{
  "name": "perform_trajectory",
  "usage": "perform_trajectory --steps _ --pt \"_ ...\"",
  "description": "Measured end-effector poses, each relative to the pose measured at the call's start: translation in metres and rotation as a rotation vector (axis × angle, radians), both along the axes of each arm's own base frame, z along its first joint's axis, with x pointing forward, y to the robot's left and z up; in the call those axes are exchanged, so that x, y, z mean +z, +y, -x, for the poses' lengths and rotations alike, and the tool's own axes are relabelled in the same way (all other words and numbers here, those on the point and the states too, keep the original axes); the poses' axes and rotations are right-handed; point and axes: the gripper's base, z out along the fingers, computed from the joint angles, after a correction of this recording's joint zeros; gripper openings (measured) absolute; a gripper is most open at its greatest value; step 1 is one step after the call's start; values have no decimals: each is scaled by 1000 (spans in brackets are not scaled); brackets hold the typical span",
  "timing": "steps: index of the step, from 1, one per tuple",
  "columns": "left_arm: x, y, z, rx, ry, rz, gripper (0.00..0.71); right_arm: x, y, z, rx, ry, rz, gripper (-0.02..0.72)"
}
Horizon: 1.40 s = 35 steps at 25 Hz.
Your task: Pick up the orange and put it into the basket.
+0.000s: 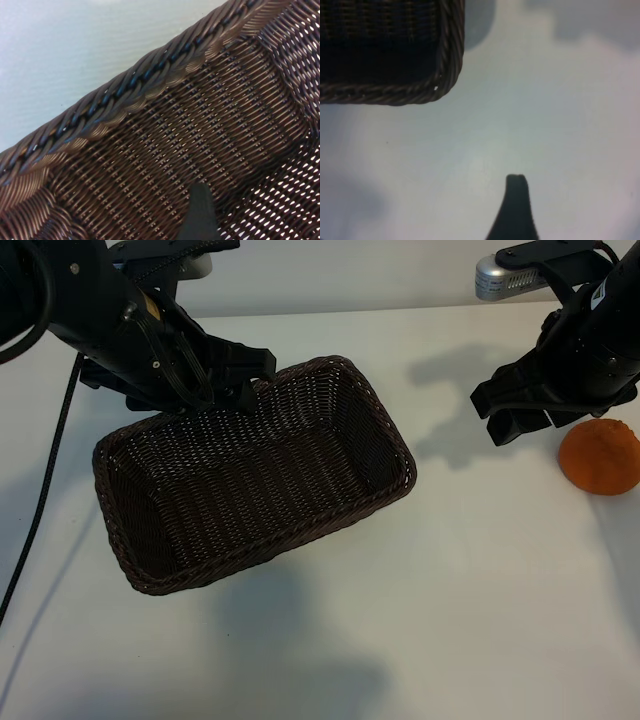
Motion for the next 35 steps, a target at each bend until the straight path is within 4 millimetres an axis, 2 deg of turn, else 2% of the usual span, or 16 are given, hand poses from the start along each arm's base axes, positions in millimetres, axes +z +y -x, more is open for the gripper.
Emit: perform_trajectory --steps 35 --pt "1 1 -2 13 -22 -2 583 0 0 -1 0 -6 -1 574"
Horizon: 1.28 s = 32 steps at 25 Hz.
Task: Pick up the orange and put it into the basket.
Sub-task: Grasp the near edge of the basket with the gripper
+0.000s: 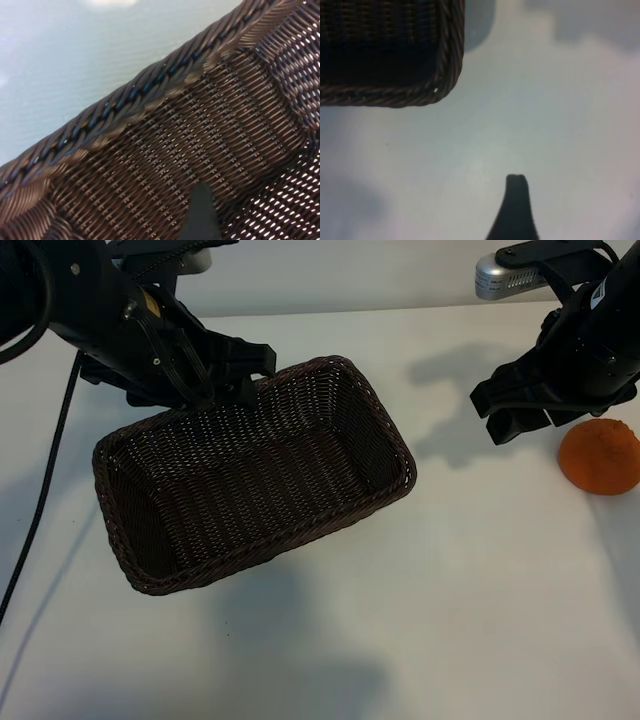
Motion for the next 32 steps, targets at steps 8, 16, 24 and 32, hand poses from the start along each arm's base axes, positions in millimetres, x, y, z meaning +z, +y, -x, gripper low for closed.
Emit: perform_trajectory --steps 8,16,24,32 --pt "15 21 10 140 2 -127 583 0 0 0 0 0 0 571" --pt "27 48 43 288 -25 -193 583 0 0 0 0 -1 0 550" --pt "-2 69 81 456 39 -208 583 0 0 0 0 4 0 548" --pt "-30 73 88 573 15 -138 583 0 0 1 1 7 1 548"
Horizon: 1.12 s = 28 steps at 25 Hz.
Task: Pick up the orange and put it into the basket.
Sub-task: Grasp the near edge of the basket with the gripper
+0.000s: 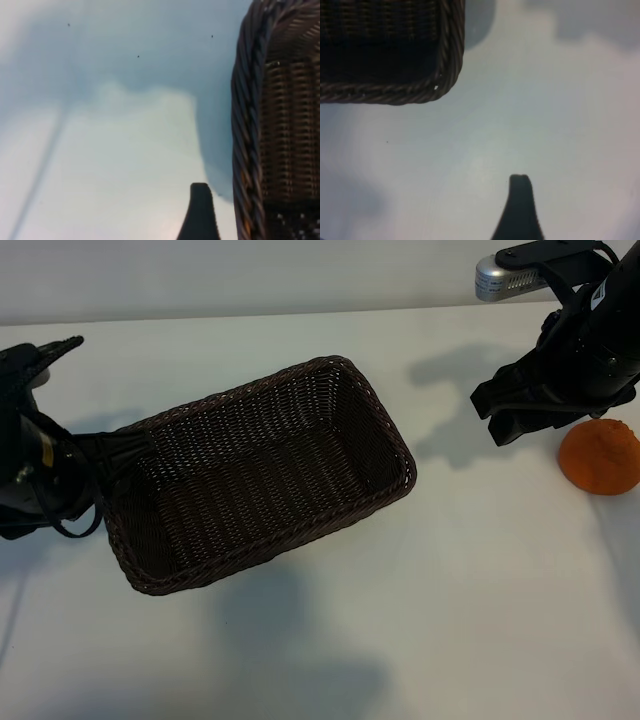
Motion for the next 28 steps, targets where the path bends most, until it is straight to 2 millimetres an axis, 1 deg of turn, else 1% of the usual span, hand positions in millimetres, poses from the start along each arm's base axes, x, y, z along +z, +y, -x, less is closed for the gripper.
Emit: perform_trajectory --steps 5,10,17,23,28 --pt "-2 0 -3 47 -25 5 583 0 0 0 0 0 0 548" --pt "-14 -2 -8 85 11 1 582 0 0 0 0 3 1 547" --pt "-20 -4 -11 111 12 20 582 0 0 1 2 10 1 547" --pt "-39 -1 -7 130 29 38 582 0 0 1 2 11 2 547" --pt "-43 6 -10 99 46 38 582 0 0 1 2 12 2 547"
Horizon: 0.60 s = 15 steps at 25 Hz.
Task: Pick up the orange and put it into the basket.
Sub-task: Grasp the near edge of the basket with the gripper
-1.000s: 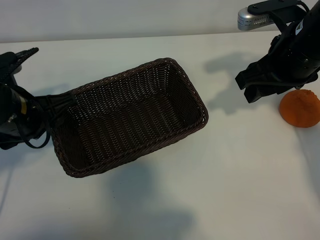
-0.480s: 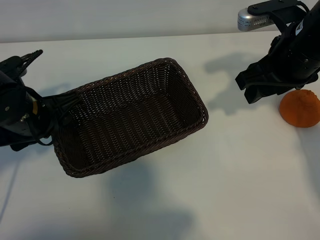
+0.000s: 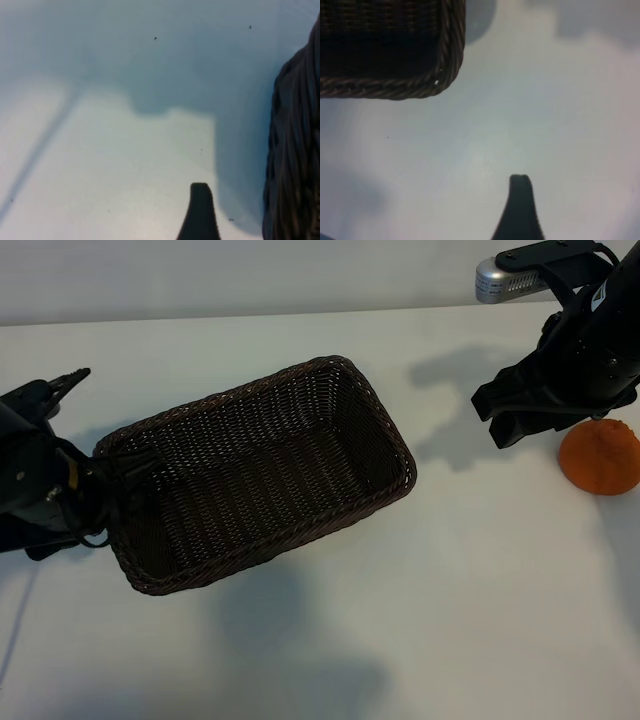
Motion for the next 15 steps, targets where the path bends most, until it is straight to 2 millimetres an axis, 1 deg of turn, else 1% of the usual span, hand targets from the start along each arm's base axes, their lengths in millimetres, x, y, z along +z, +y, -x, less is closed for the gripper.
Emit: perform_trajectory --steps 9,15 --pt "-1 6 -6 -35 -5 61 582 0 0 0 0 0 0 547" --pt "-17 3 -10 -53 57 58 582 0 0 0 -1 1 -3 547"
